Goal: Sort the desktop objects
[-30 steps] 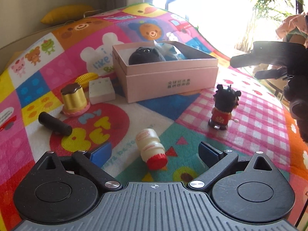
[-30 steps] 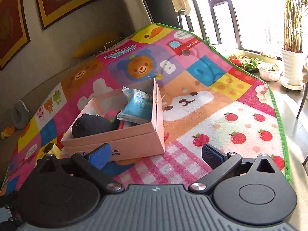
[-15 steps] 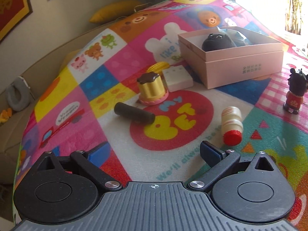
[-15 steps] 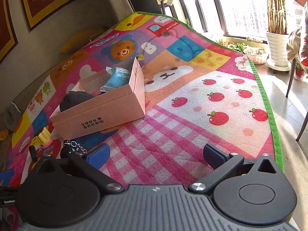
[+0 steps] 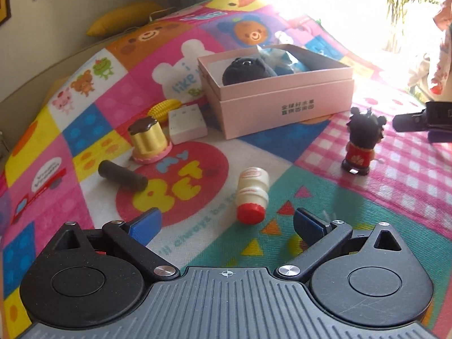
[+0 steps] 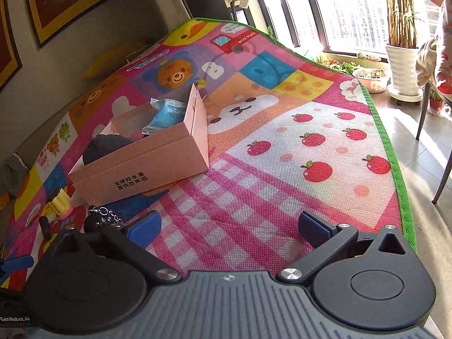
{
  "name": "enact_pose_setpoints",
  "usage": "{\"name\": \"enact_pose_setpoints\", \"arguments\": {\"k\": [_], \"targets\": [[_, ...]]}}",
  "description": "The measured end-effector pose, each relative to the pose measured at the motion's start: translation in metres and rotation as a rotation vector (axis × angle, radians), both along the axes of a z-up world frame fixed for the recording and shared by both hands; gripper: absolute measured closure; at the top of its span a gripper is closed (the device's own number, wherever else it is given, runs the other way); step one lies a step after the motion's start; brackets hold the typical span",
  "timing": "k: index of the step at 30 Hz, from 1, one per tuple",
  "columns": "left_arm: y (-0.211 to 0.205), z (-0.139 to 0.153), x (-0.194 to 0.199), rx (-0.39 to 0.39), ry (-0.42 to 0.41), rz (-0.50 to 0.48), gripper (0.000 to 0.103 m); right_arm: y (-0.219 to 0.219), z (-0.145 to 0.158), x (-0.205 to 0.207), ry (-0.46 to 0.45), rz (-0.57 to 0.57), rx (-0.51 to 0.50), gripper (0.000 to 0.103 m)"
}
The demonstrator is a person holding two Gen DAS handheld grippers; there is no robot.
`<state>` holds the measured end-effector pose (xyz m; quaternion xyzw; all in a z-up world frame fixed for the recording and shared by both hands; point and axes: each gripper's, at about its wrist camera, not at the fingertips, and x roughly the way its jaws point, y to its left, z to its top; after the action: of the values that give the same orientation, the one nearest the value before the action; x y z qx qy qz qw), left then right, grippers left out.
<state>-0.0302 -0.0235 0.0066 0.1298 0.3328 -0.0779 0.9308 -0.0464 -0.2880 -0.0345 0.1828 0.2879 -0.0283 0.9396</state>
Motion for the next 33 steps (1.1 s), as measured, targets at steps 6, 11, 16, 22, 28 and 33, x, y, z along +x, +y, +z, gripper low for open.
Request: {"name": "enact_pose_setpoints", "arguments": {"k": [6,11,16,22,28,33], "targets": [[0.029,0.004,0.013,0.061,-0.029,0.131,0.001,0.011,0.002,-0.002,0.013,0.078,-0.051,0.0],[0.048,0.002,0.021,0.082,-0.031,0.185,0.0,0.044,0.001,-0.016,0.033,0.242,-0.2,0.0],[0.054,0.008,0.016,-0.001,-0.029,0.11,0.001,0.061,0.0,-0.015,0.067,0.289,-0.287,0.0],[0.044,0.011,0.008,-0.13,0.001,-0.008,0.001,0.052,0.002,-0.015,0.069,0.296,-0.238,0.0],[0.017,0.011,0.0,-0.196,0.042,-0.059,0.001,0.061,-0.001,-0.017,0.06,0.304,-0.301,0.0],[0.002,0.002,0.003,-0.048,0.017,-0.052,0.001,0.062,-0.002,-0.016,0.055,0.304,-0.305,0.0]]}}
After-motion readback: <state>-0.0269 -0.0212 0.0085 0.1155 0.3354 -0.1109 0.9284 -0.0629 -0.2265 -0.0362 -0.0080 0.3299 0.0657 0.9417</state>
